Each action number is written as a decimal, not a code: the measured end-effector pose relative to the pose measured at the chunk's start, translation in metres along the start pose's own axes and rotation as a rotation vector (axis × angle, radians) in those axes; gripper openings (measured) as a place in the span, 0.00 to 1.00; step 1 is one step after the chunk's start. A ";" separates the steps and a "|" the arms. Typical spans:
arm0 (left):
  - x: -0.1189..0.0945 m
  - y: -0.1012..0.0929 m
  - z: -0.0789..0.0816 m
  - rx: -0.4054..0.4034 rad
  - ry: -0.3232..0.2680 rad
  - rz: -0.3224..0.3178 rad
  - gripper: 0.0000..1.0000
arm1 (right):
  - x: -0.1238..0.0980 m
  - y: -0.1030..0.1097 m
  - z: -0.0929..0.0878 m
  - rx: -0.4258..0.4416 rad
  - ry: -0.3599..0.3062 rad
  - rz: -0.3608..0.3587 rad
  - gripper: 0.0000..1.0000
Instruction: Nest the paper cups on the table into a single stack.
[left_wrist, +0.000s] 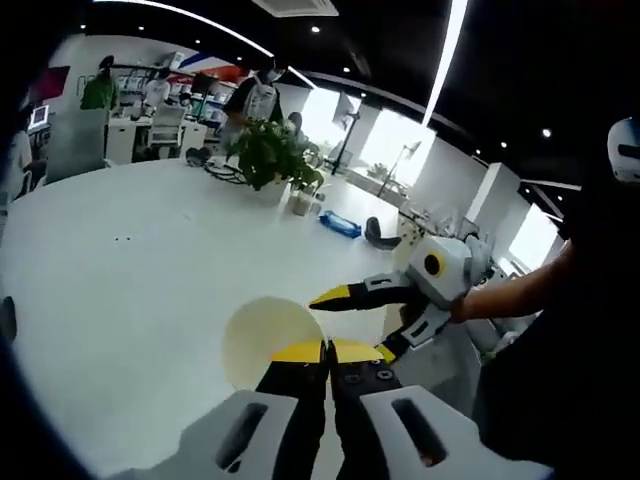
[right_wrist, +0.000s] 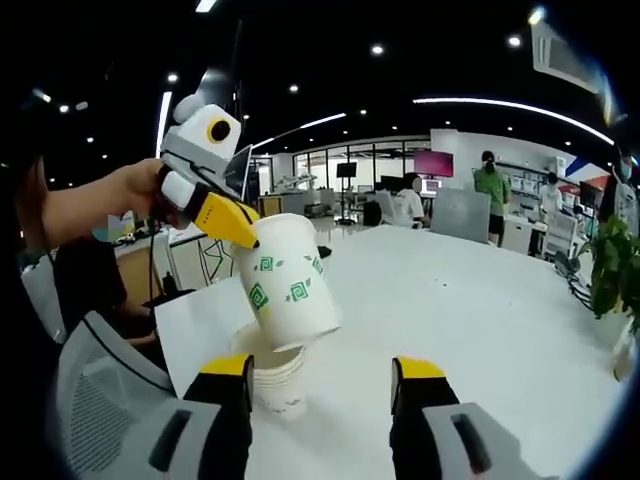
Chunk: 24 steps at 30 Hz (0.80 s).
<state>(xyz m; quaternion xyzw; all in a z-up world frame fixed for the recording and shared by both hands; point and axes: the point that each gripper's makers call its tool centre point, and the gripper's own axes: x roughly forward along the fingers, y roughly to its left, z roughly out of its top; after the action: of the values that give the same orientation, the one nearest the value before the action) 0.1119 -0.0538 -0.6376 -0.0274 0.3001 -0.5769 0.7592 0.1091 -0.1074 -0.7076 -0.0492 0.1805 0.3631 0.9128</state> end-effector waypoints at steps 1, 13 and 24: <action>0.000 0.000 0.000 0.003 0.002 0.002 0.00 | -0.001 0.000 0.000 0.003 -0.002 0.001 0.58; -0.005 0.006 -0.018 0.116 0.098 0.072 0.00 | -0.005 -0.001 0.001 0.016 -0.010 -0.004 0.62; -0.001 0.004 -0.031 0.229 0.208 0.107 0.00 | -0.006 -0.002 0.001 0.014 -0.010 -0.008 0.62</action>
<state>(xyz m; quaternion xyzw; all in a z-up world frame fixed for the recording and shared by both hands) 0.1004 -0.0424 -0.6643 0.1352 0.3102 -0.5658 0.7519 0.1068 -0.1121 -0.7051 -0.0414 0.1782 0.3585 0.9154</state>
